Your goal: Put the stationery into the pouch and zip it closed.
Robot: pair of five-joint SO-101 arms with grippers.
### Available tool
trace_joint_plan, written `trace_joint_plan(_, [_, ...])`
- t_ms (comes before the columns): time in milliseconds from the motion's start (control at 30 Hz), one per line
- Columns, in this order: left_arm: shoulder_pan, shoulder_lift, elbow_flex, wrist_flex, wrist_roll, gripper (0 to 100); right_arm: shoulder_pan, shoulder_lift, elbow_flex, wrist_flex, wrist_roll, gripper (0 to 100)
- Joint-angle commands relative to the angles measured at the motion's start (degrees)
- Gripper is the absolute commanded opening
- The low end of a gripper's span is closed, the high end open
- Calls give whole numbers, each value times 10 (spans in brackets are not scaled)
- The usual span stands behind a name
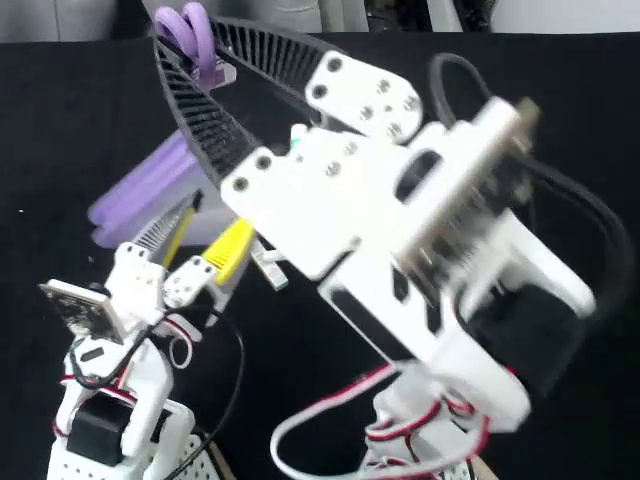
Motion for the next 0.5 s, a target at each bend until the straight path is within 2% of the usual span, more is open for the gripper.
trace_joint_plan(0, [-50, 3, -4, -9, -4, 252, -7, -16, -53, 22, 2, 11])
trace_joint_plan(300, [-51, 3, 8, -8, -7, 253, 110, -22, -62, 61, -1, 11])
trace_joint_plan(467, [-51, 3, 8, -6, -7, 253, 111, -51, -51, 146, -76, 11])
